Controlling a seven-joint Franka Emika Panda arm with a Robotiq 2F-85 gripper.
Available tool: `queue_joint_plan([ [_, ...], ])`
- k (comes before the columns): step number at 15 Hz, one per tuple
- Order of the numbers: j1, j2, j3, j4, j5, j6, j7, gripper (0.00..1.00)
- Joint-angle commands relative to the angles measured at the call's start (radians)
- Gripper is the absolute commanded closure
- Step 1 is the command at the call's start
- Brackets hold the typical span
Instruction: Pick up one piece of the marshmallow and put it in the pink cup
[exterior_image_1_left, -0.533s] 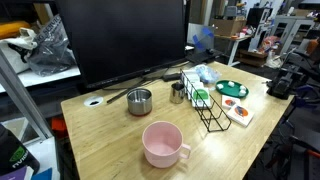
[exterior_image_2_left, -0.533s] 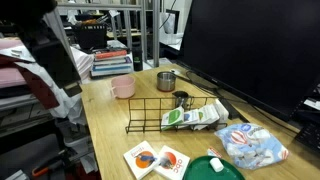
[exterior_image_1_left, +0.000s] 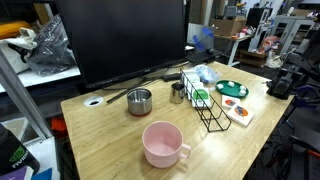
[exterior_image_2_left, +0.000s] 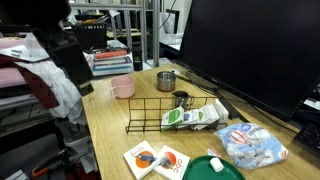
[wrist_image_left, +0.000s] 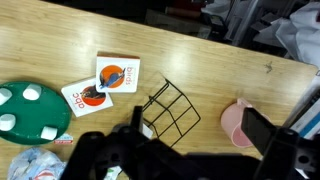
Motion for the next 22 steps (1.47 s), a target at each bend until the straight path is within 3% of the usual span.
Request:
queue_joint_plan([
  [1,0.0,0.106,0.055,0.011,-0.019,0.113,0.008,0.0],
  [7,-0.09,0.384,0.168,0.032,-0.145,0.467,0.218,0.0],
  [10,-0.135,0.53,0.2,0.07,-0.192,0.558,0.324,0.0],
  [13,-0.143,0.625,0.202,0.107,-0.216,0.582,0.354,0.0],
  [14,-0.125,0.579,0.185,0.072,-0.19,0.575,0.325,0.0],
  [22,-0.125,0.622,0.187,0.102,-0.193,0.577,0.334,0.0],
])
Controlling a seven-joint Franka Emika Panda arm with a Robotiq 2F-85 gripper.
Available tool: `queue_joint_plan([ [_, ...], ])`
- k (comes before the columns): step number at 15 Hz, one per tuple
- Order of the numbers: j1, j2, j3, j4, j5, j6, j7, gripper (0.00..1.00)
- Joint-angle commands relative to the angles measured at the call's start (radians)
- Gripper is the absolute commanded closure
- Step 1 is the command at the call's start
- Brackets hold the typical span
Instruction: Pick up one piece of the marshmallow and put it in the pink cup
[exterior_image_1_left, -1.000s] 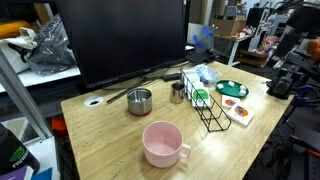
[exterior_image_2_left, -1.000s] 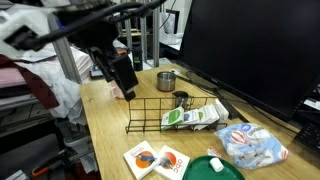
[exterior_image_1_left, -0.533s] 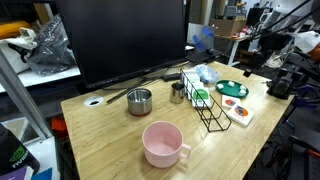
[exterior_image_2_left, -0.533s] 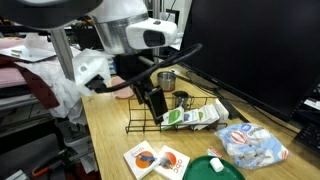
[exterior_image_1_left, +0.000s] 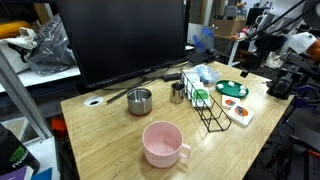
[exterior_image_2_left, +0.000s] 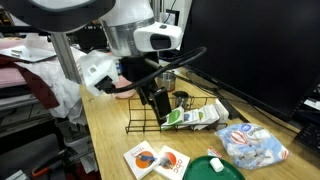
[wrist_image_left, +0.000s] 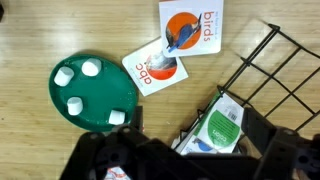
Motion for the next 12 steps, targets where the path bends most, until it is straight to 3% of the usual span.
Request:
queue_joint_plan([
  [1,-0.021,0.02,0.009,0.015,-0.015,-0.003,0.026,0.0],
  [7,-0.095,0.194,0.018,0.139,-0.206,0.029,0.149,0.0],
  [12,-0.076,0.429,-0.035,0.322,-0.351,-0.008,0.314,0.0],
])
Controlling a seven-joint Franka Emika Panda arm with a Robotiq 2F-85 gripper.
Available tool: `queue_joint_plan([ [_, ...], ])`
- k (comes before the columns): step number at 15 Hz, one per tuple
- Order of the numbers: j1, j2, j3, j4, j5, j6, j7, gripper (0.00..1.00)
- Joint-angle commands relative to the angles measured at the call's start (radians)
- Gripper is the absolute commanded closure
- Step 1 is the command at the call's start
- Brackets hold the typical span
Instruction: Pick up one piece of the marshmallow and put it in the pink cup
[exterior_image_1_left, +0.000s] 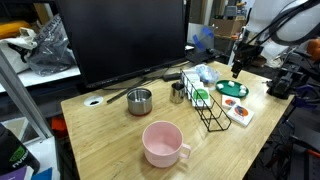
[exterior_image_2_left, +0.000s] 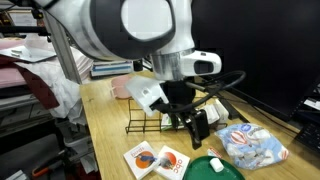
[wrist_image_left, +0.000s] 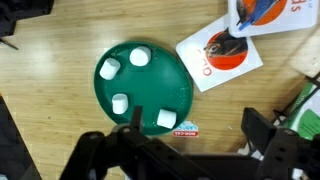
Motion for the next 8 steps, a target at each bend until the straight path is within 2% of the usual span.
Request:
queue_joint_plan([
  [1,0.018,0.163,-0.044,0.148,-0.063,-0.031,0.12,0.0],
  [4,0.031,0.281,-0.08,0.25,0.044,-0.031,0.104,0.0],
  [5,0.043,0.234,-0.095,0.19,0.013,-0.001,0.094,0.0],
  [8,0.051,0.292,-0.105,0.243,0.046,-0.002,0.092,0.0],
])
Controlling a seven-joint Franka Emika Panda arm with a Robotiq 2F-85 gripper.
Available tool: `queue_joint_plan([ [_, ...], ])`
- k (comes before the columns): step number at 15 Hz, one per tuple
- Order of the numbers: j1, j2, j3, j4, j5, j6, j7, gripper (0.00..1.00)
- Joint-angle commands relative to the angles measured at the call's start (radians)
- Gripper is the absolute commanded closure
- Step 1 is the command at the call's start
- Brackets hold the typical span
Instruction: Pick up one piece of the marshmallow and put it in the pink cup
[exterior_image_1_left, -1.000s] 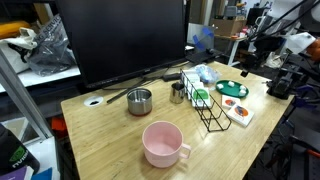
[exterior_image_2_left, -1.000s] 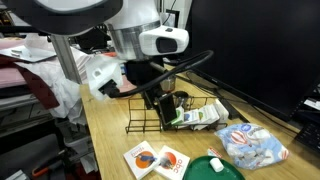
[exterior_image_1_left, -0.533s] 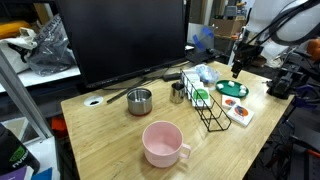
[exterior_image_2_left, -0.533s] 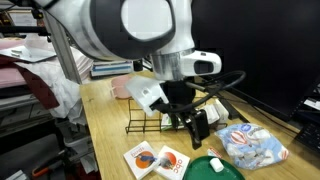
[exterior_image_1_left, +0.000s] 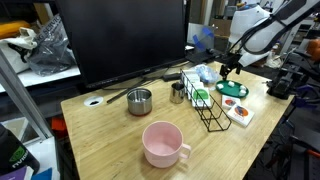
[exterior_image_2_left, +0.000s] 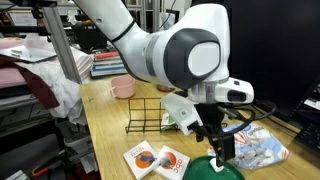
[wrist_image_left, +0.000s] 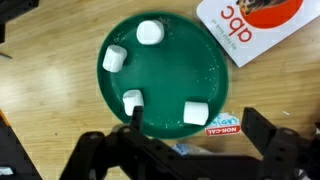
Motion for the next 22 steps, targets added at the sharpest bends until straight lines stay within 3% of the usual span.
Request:
queue_joint_plan([
  [1,0.039,0.0,-0.037,0.001,0.02,0.001,-0.013,0.0],
  [5,0.04,-0.003,-0.038,0.001,0.02,-0.002,-0.013,0.0],
  [10,0.04,0.09,-0.07,0.074,0.037,-0.018,-0.04,0.0],
  [17,-0.075,0.262,-0.038,0.29,0.303,-0.112,-0.314,0.0],
  [21,-0.105,0.337,-0.065,0.411,0.334,-0.184,-0.317,0.0],
  [22,-0.09,0.306,-0.074,0.352,0.313,-0.129,-0.303,0.0],
])
